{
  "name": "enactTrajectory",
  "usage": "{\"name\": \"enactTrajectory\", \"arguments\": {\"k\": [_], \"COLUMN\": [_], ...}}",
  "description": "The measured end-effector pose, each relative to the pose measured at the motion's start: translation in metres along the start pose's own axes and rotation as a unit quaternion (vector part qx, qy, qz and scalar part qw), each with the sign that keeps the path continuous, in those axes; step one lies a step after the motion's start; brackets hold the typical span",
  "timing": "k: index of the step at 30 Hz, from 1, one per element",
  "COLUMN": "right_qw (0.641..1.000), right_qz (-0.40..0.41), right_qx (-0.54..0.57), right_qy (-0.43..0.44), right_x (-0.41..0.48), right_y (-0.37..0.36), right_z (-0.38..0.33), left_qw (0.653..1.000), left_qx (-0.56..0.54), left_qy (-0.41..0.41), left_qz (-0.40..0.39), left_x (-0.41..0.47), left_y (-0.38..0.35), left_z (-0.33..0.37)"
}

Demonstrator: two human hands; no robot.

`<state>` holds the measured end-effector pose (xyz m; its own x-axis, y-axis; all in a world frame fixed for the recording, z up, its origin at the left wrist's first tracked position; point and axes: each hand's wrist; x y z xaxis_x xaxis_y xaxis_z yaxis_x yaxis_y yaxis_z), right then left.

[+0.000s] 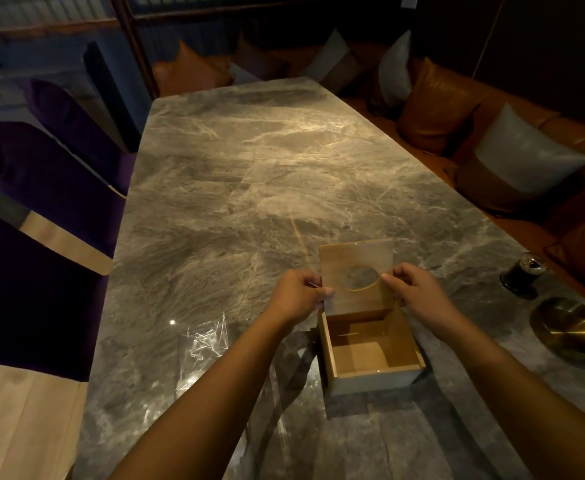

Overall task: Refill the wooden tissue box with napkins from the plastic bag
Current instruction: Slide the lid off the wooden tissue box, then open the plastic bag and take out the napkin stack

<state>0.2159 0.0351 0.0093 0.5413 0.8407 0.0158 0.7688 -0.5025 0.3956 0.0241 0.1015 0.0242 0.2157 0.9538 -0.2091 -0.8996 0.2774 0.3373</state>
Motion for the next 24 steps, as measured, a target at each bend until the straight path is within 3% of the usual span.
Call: {"name": "enactTrajectory", "arguments": {"k": [5,10,15,20,24], "right_qw": [0.999,0.978,0.959,0.939,0.881], "right_qz": [0.026,0.115,0.072,-0.017,-0.032], "right_qx": [-0.025,-0.153,-0.165,-0.178,-0.231], "right_qy": [0.004,0.083,0.219,0.293,0.411], "right_x": [-0.009,-0.032,-0.062,-0.094,-0.125], "right_y": [0.001,0.001,-0.021,-0.072,-0.112], "right_z": [-0.005,-0.022,-0.055,-0.068,-0.056], "left_qw": [0.999,0.984,0.956,0.935,0.936], "left_qx": [0.007,0.121,0.167,0.224,0.236], "left_qy": [-0.03,-0.109,-0.164,-0.171,-0.137], "left_qz": [0.017,0.071,0.179,0.215,0.224], "left_x": [-0.011,-0.027,-0.046,-0.069,-0.086], "left_y": [0.007,0.03,0.065,0.091,0.104], "left_z": [0.0,-0.007,-0.015,-0.039,-0.07]}}
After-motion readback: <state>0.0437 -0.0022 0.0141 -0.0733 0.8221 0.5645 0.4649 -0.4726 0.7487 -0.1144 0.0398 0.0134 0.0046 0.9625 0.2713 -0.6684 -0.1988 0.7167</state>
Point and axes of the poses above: each hand's wrist, its own x-axis towards the middle knuckle, its own y-axis out of the back of the hand, z = x × y, and after that the axes turned 14 degrees about z, right-handed
